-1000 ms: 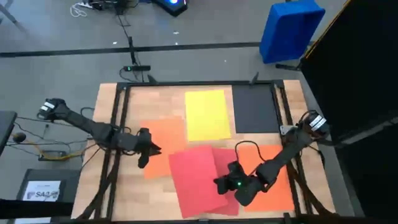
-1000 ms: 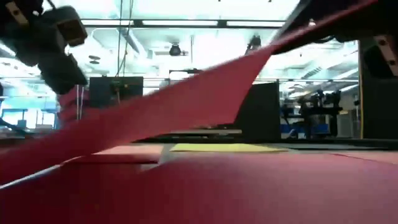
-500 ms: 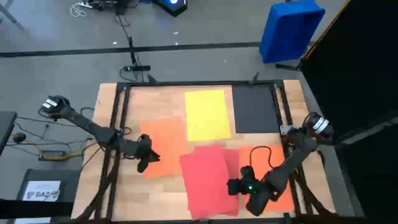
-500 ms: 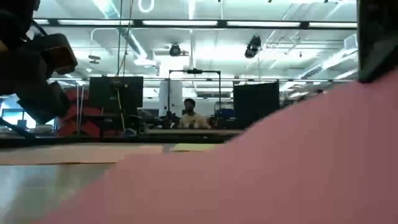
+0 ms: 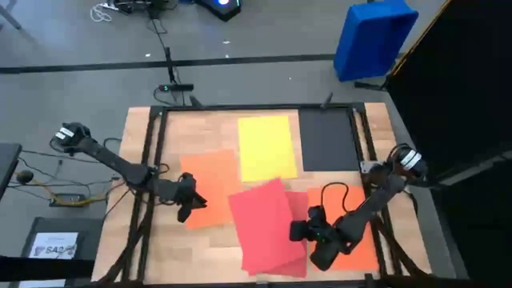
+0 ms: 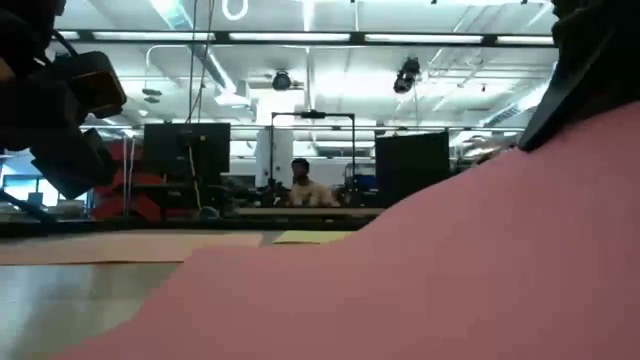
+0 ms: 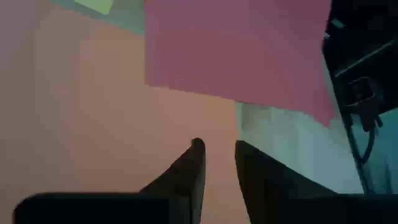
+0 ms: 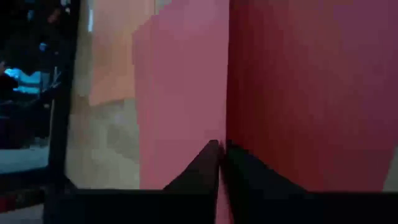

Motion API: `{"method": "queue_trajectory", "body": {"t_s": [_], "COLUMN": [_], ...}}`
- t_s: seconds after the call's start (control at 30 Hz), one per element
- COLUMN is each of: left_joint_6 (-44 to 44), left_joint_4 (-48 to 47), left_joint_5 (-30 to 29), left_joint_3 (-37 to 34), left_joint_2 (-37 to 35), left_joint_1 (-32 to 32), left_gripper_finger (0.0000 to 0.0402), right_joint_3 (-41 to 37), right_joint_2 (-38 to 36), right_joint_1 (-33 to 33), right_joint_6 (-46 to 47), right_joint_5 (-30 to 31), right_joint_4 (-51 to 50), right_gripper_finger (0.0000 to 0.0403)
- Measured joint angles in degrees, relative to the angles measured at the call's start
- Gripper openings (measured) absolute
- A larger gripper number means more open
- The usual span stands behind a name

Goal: Organize paper
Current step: Stack the red paper on top of the red paper

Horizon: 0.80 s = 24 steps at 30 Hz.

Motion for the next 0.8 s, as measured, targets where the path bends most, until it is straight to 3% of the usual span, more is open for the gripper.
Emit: {"method": "queue_trajectory", "body": {"t_s": [0.33, 0.5, 0.8], "left_joint_6": [0.1, 0.1, 0.3], "left_joint_4": [0.5, 0.7, 2.0], "left_joint_5": [0.0, 0.0, 0.2], "left_joint_3": [0.0, 0.0, 0.0], "left_joint_2": [0.5, 0.5, 1.4], "left_joint_1": [0.0, 0.0, 0.0], "left_gripper_finger": [0.0072, 0.0072, 0.0072], "right_joint_3": [0.1, 0.1, 0.1], "right_joint_2": [0.0, 0.0, -0.1], "right_joint_1": [-0.4, -0.3, -0.5], "right_joint_6": [-0.9, -2.8, -10.3], "right_joint_5": [-9.1, -10.4, -14.3], "right_joint_4": [-3.7, -3.6, -4.2], "right_gripper_finger": [0.0000, 0.0005, 0.0089]}}
